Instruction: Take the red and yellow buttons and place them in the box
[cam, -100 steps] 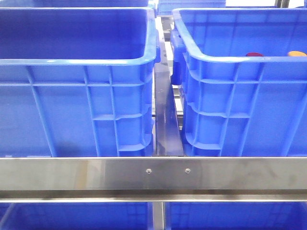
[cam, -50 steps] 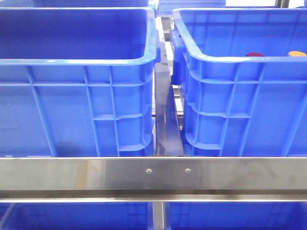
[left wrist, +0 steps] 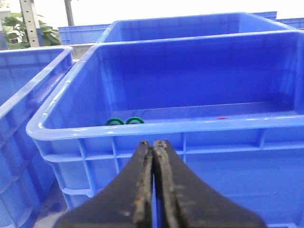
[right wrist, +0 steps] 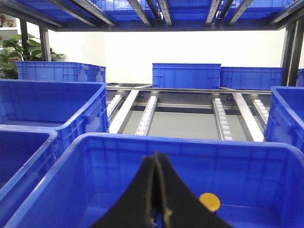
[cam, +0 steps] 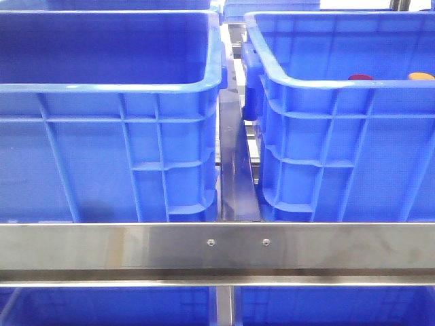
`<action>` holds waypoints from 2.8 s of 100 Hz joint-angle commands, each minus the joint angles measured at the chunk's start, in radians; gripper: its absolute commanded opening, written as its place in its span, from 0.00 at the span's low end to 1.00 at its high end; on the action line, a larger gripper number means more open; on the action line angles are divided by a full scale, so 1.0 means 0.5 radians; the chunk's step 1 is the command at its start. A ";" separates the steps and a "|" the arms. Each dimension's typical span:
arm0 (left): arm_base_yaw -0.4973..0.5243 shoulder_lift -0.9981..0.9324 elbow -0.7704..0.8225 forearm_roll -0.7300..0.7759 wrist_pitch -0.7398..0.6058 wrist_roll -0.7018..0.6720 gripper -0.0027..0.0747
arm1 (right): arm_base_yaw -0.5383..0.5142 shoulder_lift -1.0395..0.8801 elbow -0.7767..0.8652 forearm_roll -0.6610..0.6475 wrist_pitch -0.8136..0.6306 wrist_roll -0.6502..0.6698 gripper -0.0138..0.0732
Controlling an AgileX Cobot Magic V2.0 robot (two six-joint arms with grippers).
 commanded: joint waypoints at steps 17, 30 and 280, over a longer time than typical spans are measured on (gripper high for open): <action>0.008 -0.068 0.096 -0.013 -0.171 0.002 0.01 | -0.009 0.002 -0.056 0.194 0.061 -0.010 0.08; 0.008 -0.068 0.096 -0.013 -0.171 0.002 0.01 | -0.009 0.002 -0.056 0.194 0.061 -0.010 0.08; 0.008 -0.068 0.096 -0.013 -0.171 0.002 0.01 | 0.256 -1.175 0.902 -3.486 -0.614 3.562 0.08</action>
